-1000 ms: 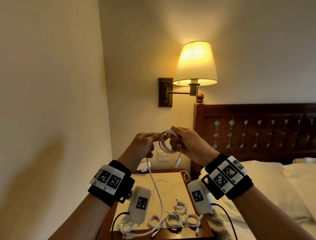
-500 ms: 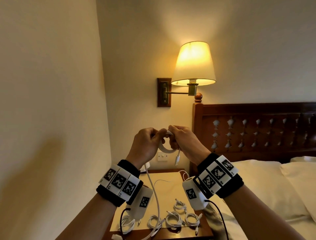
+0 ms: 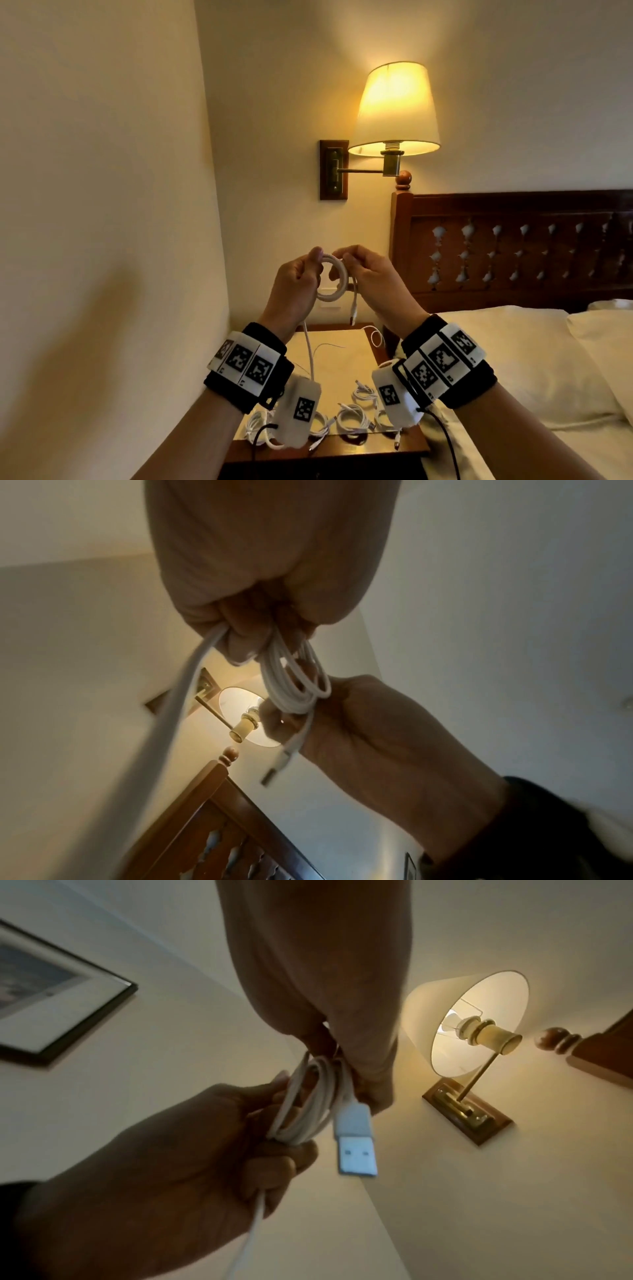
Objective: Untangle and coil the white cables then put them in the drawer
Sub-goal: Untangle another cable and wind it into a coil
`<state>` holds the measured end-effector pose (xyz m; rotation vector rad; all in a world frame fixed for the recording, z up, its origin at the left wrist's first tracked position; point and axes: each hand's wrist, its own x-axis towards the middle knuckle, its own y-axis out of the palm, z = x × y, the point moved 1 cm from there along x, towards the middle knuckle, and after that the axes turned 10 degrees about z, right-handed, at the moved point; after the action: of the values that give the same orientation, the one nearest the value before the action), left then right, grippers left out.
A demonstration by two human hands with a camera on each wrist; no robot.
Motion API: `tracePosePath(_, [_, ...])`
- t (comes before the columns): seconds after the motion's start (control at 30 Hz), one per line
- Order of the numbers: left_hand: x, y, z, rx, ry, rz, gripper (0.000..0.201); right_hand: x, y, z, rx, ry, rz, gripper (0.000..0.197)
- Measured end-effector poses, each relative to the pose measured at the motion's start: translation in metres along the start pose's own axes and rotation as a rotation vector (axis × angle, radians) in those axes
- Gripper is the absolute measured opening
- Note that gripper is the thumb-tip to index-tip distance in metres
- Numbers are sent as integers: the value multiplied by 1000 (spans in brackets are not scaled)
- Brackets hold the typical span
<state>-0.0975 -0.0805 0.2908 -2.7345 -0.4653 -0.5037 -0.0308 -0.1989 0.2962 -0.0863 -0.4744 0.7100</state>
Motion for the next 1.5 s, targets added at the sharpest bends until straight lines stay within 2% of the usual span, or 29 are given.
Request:
tracePosePath(0.1, [-3,-1,9,10,12,-53,43,-11,-7,-8,-94,76,36,17])
tracePosePath(0.33, [-4,6,25,20,44,-58,40,-17,-26,-2,-225,296,113,15])
tracePosePath(0.4, [-2,6,30,125,98,-83,36,-16,-29,2,-196,382,135,19])
tracePosePath(0.47, [-2,9,34,215,134,-94,32,-14,-29,8,-52,413,95,22])
tracePosePath(0.57, [1,14,40,215,108,-88,34,-13,-22,12,224,373,-42,21])
tracePosePath(0.67, [4,16,39,197,54,-93,37,-14,-6,8,254,295,-125,13])
tracePosePath(0.83, [5,14,31,206,39,-122,38,-19,14,-2,-31,106,-221,6])
tracePosePath(0.93, [5,12,24,33,-43,-81,44,-18,16,-15,-441,-90,-237,9])
tracePosePath(1.0, [3,14,16,-53,-117,-32,44,-17,13,-24,-688,-150,-309,14])
tracePosePath(1.07, [2,15,12,-110,-167,11,44,-17,10,-31,-780,-200,-377,16])
tracePosePath(1.13, [0,17,10,-138,-200,41,44,-14,7,-38,-735,-277,-416,23])
tracePosePath(1.2, [-2,18,10,-154,-220,57,44,-9,3,-40,-552,-305,-355,32])
tracePosePath(1.3, [-2,17,7,-150,-218,52,46,-6,-1,-36,-329,-194,-105,30])
tracePosePath(1.37, [-1,17,5,-129,-203,54,48,-8,1,-34,-359,-234,-19,20])
tracePosePath(1.4, [-1,17,4,-121,-193,56,48,-9,2,-34,-395,-271,3,21])
tracePosePath(1.5, [0,15,2,-116,-158,53,48,-11,2,-35,-434,-282,18,45])
